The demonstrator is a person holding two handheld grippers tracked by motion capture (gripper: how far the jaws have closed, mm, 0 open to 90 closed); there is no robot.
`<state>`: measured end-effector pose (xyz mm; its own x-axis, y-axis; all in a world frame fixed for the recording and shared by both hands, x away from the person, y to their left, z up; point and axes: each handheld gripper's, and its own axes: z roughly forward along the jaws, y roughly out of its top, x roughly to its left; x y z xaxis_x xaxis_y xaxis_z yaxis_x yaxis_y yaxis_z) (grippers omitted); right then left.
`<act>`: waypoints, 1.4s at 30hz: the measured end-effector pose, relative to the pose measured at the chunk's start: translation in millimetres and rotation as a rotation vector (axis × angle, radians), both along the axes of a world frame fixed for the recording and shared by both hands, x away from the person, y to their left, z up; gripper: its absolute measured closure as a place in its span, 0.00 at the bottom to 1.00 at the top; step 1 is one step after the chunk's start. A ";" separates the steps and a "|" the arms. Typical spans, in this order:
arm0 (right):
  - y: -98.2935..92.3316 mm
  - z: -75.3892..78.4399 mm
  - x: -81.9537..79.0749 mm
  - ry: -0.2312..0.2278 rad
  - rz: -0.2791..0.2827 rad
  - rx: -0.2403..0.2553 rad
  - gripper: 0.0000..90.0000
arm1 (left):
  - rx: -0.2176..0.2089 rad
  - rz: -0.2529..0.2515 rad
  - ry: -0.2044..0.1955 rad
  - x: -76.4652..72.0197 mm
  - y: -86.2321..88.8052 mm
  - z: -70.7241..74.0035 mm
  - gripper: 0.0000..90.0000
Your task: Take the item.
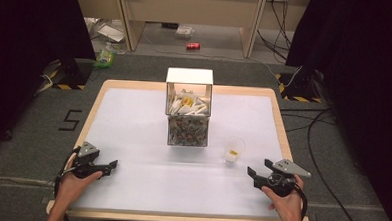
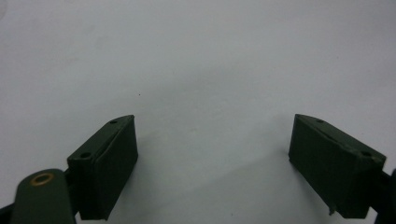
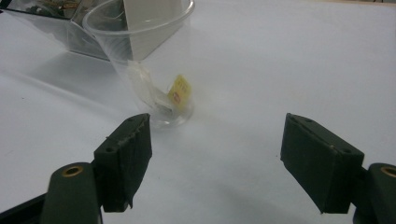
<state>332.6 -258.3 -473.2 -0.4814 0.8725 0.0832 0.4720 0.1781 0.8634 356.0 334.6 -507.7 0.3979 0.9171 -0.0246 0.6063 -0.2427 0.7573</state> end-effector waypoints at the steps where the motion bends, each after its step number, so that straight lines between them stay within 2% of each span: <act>1: -0.3 -1.1 -0.5 0.000 0.001 -0.004 0.28 | 0.000 0.000 0.000 0.0 0.0 0.0 0.16; 7: -0.3 -6.6 -5.3 0.025 -0.001 -0.003 0.27 | 0.000 0.000 0.000 0.0 -0.1 0.0 0.16; 16: -5.1 -14.9 -12.7 0.044 -0.005 -0.047 0.24 | 0.000 0.000 0.000 0.0 -0.1 0.0 0.16; 21: -5.1 -18.7 -16.6 0.073 -0.007 -0.053 0.24 | 0.001 0.000 0.000 0.0 -0.1 0.0 0.16; 30: -4.4 -23.5 -22.6 0.097 0.008 -0.079 0.22 | 0.001 0.000 0.000 -0.1 -0.2 0.0 0.16; 36: -3.0 -28.0 -26.3 0.118 0.021 -0.114 0.21 | 0.001 0.000 -0.001 -0.1 -0.2 0.0 0.16; 42: 1.8 -31.2 -30.3 0.097 0.029 -0.156 0.17 | 0.000 0.000 -0.001 -0.1 -0.3 -0.1 0.16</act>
<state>302.3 -256.5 -504.4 -0.5033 0.8641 -0.0043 0.5444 0.3210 0.7750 355.8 334.2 -507.7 0.3980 0.9171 -0.0238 0.6051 -0.2430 0.7581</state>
